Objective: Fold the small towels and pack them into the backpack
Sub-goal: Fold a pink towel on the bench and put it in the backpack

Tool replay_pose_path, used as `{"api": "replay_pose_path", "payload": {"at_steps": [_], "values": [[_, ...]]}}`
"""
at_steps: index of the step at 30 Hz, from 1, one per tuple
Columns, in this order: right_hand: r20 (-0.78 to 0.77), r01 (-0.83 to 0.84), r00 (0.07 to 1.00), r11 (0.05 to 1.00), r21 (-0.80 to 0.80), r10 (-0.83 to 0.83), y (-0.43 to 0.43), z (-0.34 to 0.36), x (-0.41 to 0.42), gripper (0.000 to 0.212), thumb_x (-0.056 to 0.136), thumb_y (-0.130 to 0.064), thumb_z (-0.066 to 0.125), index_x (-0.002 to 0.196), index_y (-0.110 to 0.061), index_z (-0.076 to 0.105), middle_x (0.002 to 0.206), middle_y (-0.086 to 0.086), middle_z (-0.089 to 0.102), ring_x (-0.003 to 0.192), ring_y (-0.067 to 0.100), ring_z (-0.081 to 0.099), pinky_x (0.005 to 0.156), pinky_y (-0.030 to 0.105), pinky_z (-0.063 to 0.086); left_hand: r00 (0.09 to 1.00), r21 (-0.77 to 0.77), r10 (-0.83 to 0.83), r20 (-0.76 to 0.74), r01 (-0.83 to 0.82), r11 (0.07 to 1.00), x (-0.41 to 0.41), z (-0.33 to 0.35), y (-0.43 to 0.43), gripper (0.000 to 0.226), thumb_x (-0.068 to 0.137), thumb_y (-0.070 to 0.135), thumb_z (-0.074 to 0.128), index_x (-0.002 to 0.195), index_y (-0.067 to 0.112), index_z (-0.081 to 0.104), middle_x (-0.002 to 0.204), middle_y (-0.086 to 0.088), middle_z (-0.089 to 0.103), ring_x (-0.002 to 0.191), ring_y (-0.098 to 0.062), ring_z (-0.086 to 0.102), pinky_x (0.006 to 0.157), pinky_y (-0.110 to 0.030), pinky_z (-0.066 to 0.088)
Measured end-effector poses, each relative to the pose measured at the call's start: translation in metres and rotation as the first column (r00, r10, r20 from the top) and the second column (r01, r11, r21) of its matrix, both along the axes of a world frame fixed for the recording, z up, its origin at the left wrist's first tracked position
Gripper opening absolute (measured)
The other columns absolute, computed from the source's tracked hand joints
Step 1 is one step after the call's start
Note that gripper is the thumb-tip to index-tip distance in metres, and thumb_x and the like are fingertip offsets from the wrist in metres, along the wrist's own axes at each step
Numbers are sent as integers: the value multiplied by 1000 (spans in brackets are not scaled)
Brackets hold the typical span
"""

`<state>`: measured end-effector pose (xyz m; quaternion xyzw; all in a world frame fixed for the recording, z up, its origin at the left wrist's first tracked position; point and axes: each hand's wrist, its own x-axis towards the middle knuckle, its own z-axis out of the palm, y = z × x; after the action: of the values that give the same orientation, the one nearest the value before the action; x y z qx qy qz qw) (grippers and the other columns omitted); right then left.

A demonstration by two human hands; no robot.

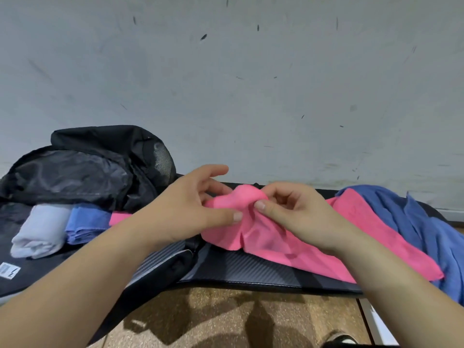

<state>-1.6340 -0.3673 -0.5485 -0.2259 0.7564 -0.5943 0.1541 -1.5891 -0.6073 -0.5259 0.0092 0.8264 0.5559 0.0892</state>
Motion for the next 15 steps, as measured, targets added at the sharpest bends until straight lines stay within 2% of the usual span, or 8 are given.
{"api": "replay_pose_path", "payload": {"at_steps": [1,3,5,7,9,12,13,15], "values": [[-49,-44,998,999,30,45,-2,1,3,10,95,-28,73,95,-19,77,78,25,65,72,22,52,65,47,44,1000,26,12,-25,-11,1000,1,0,3,90,66,29,95,145,33,52,117,8,75,97,-20,76,92,-40,63],[-86,-99,991,993,60,104,-8,2,10,13,93,-34,71,95,-23,78,81,29,67,68,22,55,61,50,50,995,-29,-3,-96,0,1000,2,1,9,86,65,31,95,142,35,57,115,9,74,95,-18,75,90,-40,63],[-87,-114,989,992,53,118,-11,0,10,14,90,-35,72,95,-25,80,81,28,69,72,20,56,68,47,49,989,-124,-75,-125,60,990,4,0,15,77,66,32,94,136,37,63,111,12,74,96,-13,73,91,-37,61],[-82,-117,989,992,50,121,-11,-2,8,18,87,-41,73,94,-26,81,81,34,65,73,20,51,71,41,43,982,-169,-134,-129,112,979,5,1,19,55,74,26,93,124,35,72,105,12,77,97,-7,73,90,-31,59],[-67,-90,993,994,54,94,-10,-2,5,22,84,-44,77,95,-25,78,77,35,62,69,20,48,67,37,39,978,-199,-159,-133,131,971,4,3,21,29,83,22,87,109,32,79,99,13,80,95,-3,74,86,-28,60],[8,-32,999,994,100,31,-1,-3,0,38,78,-48,84,96,-18,69,61,10,57,55,15,43,51,25,34,985,-246,-98,-140,61,967,1,6,16,7,88,28,83,94,31,83,89,13,81,88,-2,74,79,-28,60],[14,-51,999,988,146,49,3,-3,-2,39,79,-49,81,92,-14,68,61,4,52,54,14,40,50,25,32,989,-212,-52,-137,22,977,-1,7,12,4,88,26,82,91,29,83,88,11,81,86,-2,74,76,-27,61],[-20,-120,991,954,275,130,11,-5,-7,48,89,-50,76,79,-5,62,64,0,44,60,13,39,54,29,31,987,-46,93,-128,-99,994,-6,7,3,5,92,19,79,90,23,82,88,4,81,85,-7,74,77,-27,61]]}}
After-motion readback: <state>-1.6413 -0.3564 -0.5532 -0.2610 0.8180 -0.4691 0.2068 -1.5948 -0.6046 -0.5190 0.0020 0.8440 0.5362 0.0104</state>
